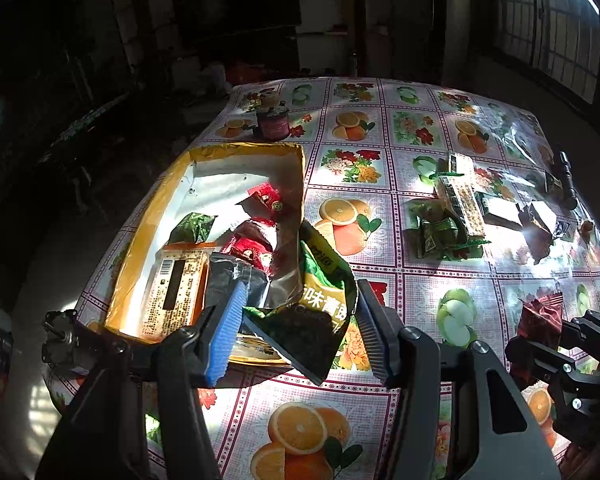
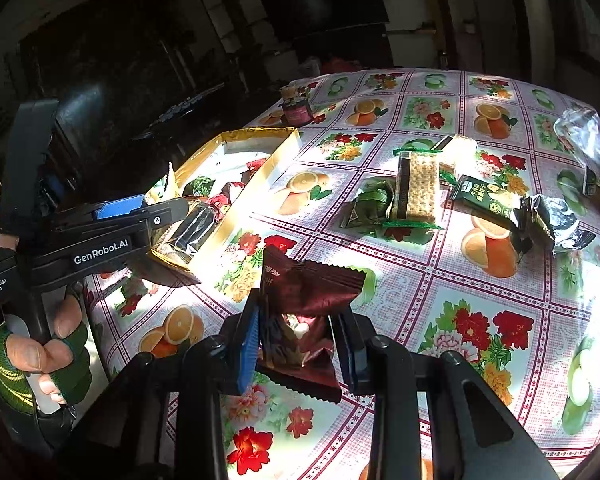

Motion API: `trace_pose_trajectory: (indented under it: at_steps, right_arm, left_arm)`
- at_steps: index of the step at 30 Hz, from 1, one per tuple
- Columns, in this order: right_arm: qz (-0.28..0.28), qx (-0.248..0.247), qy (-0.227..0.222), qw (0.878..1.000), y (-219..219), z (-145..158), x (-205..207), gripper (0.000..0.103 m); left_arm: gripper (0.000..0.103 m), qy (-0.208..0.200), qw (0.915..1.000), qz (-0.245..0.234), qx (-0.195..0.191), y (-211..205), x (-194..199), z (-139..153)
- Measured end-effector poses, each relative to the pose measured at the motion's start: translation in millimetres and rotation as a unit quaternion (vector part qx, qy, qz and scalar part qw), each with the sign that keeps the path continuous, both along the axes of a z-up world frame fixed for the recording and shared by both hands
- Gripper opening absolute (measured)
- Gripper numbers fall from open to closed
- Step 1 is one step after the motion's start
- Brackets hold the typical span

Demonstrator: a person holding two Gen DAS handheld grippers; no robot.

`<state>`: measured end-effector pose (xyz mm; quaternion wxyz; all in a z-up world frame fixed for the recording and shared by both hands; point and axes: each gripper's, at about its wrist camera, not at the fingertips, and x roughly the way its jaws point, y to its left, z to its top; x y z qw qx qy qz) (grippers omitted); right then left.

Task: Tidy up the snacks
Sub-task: 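Carry the green packet and brown candy with both tools over the box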

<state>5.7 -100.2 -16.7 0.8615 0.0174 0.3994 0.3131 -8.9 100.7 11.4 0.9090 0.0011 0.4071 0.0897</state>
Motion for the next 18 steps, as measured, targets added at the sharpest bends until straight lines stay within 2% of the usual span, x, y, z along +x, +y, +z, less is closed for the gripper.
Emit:
trace_pose_trajectory:
  at_steps: [3,6,9,12,18]
  right_arm:
    - [-0.021,-0.033,-0.019,0.999,7,4,1,0.033]
    - [-0.051,-0.097,-0.056,0.992,18,9,3,0.033]
    - [-0.067,-0.131,-0.079,0.986,24,12,6,0.033]
    - [-0.07,-0.15,-0.092,0.982,29,13,8,0.033]
    - [-0.065,-0.156,-0.097,0.981,35,13,9,0.034]
  left_arm:
    - [0.057,0.002,1.0,0.006,-0.005,7,1,-2]
    - [0.057,0.005,0.9999,0.012,-0.008,12,1,-4]
    - [0.057,0.006,0.9998,0.015,-0.007,15,2,-5]
    - [0.057,0.007,0.9998,0.018,-0.007,18,2,-6]
    - [0.057,0.011,0.9997,0.023,-0.007,20,5,-9]
